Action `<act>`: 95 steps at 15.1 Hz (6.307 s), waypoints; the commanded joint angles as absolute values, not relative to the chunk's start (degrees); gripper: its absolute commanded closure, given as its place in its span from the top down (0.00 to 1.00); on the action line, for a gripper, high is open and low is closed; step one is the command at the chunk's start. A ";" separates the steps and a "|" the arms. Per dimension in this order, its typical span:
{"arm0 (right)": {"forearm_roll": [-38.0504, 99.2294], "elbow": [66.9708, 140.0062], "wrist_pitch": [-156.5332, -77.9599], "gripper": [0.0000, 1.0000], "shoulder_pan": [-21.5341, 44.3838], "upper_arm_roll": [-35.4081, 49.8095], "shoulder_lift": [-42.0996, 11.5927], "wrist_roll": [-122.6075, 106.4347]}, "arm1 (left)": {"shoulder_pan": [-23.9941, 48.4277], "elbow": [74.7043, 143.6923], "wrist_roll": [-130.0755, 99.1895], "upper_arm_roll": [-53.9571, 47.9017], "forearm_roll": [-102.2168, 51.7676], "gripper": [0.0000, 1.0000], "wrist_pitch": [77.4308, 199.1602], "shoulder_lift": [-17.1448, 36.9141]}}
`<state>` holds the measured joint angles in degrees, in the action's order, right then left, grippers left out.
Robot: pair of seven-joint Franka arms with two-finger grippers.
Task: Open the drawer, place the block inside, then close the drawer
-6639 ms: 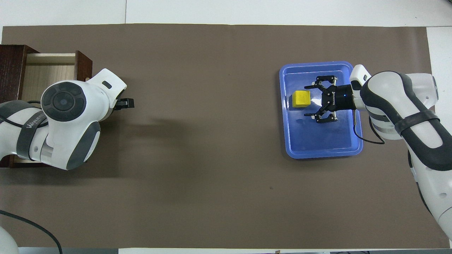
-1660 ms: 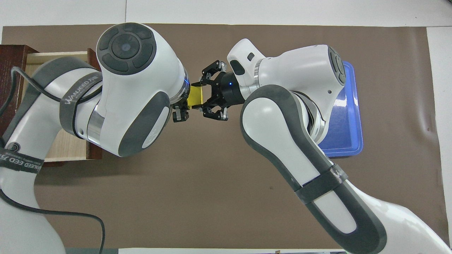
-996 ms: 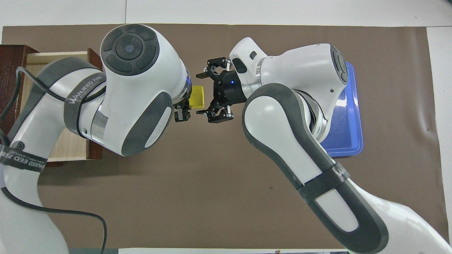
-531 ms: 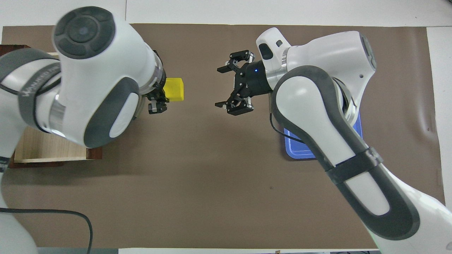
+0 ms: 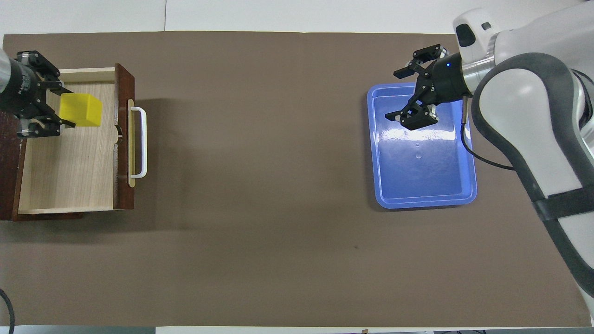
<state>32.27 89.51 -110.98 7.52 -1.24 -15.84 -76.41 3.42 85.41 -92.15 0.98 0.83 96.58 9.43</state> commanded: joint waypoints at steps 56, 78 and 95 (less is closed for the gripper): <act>0.35 96.42 -93.16 1.00 -0.44 -0.88 1.32 -1.93 | -4.92 107.50 -94.14 0.26 13.71 1.00 119.71 6.94; 0.53 96.33 -93.08 1.00 -0.35 -0.79 1.49 -1.93 | -2.11 92.99 -16.28 -5.10 -2.89 1.00 89.91 -2.90; 0.53 96.42 -92.90 1.00 -0.44 -0.79 1.76 -2.02 | -0.35 91.93 -4.39 -4.92 -1.67 1.00 91.13 -1.49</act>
<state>-0.43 95.86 -92.81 0.31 -1.17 1.02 -1.35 -1.59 92.71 -5.00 -5.47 -2.26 89.72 -2.07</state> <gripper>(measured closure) 0.000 0.000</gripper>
